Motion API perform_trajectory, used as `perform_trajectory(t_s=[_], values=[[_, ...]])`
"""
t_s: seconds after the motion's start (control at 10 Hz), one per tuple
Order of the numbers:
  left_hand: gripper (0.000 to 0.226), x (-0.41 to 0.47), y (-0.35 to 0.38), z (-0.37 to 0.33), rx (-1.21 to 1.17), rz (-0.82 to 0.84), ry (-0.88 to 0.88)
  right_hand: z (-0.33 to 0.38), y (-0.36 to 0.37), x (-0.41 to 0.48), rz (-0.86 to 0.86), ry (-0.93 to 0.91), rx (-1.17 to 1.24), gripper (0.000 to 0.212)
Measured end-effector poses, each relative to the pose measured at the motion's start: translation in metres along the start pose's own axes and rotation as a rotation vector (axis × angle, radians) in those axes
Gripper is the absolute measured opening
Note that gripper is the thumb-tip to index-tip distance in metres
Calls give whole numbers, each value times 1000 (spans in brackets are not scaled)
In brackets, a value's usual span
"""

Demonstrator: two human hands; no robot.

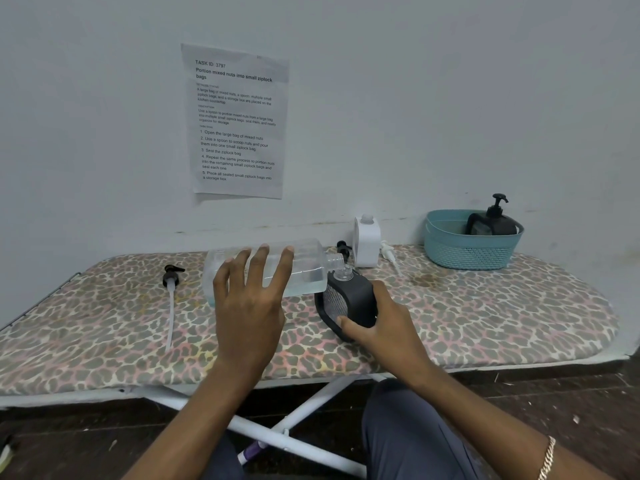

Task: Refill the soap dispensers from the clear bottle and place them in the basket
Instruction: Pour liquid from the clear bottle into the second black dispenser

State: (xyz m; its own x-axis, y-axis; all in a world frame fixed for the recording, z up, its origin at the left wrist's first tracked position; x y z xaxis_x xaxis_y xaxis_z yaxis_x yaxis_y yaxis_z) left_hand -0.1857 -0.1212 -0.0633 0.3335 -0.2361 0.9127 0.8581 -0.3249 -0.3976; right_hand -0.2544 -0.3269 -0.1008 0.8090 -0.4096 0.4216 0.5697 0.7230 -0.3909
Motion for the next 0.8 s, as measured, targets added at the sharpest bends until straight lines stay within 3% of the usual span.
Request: perform_trajectory(t_s=[0.8], values=[[81, 1, -2, -1, 15, 6, 9, -1, -1, 0, -1, -3, 1, 43]])
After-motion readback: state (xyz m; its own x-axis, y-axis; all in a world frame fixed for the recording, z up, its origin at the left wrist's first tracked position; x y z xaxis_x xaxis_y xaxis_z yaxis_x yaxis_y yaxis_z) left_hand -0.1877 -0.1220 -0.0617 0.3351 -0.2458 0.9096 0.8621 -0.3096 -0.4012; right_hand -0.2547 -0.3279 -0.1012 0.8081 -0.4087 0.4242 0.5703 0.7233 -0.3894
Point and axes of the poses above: each hand's wrist, its own x-axis towards the middle knuckle, its own y-axis out of the palm, z = x × y, the point moved 3 cm from there along x, towards the middle knuckle, and after that the axes turned 11 degrees about -z, right-handed, at the moved point
